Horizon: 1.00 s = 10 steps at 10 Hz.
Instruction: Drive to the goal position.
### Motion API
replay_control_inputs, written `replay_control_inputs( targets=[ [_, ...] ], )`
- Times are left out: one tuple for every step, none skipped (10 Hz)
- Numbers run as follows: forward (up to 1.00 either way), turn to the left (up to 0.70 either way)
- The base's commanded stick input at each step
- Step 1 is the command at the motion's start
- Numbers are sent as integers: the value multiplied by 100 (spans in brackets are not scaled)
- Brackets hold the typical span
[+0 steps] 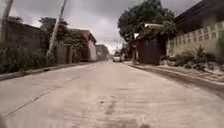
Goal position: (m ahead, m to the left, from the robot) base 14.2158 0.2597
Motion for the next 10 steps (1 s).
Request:
replay_control_inputs(
  targets=[
    [100,0],
    [100,0],
    [100,0],
    [100,0],
    [100,0],
    [100,0],
    [100,0],
    [100,0],
    [100,0],
    [100,0]
  ],
)
